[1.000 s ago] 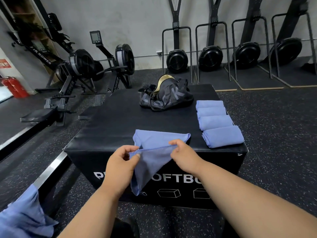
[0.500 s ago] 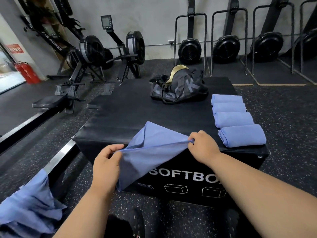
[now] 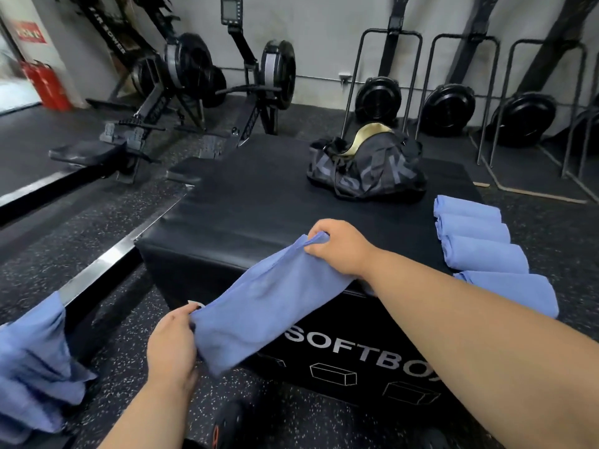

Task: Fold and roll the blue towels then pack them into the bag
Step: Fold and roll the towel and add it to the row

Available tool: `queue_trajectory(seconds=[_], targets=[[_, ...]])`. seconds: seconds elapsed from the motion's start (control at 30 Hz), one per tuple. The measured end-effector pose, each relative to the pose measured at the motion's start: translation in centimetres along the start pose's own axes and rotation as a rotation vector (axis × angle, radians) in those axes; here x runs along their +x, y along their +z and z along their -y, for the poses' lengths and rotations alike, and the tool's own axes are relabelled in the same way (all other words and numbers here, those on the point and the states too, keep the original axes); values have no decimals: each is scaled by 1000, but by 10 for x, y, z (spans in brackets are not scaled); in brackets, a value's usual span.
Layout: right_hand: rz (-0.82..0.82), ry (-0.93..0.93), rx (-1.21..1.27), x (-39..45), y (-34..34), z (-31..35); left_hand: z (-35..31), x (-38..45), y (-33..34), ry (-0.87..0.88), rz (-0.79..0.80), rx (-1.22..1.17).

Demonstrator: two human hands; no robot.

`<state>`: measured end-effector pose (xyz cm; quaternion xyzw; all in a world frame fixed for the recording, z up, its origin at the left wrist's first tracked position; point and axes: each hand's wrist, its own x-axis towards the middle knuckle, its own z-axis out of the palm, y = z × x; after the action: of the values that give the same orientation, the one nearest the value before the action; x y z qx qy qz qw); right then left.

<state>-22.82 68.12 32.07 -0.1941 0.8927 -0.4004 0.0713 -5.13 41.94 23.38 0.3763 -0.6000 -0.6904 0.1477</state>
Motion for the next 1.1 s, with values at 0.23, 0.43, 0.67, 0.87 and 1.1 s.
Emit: queue_trajectory(seconds=[0.23,0.43,0.67,0.87,1.1], targets=[[41,254,243,54,41,-13,-8,22,-13,48,-9,79],[21,329,288,74,47,-20,-2,46,-24,-21,-121,-84],[-14,397,210,84,55,-22,6,64,-29,-42,-131,-63],[109,424,312,76,45,-15,7,67,-34,-30,-110,-41],[-49,404,139,82,58,-14,5,61,-36,-36,-148,-79]])
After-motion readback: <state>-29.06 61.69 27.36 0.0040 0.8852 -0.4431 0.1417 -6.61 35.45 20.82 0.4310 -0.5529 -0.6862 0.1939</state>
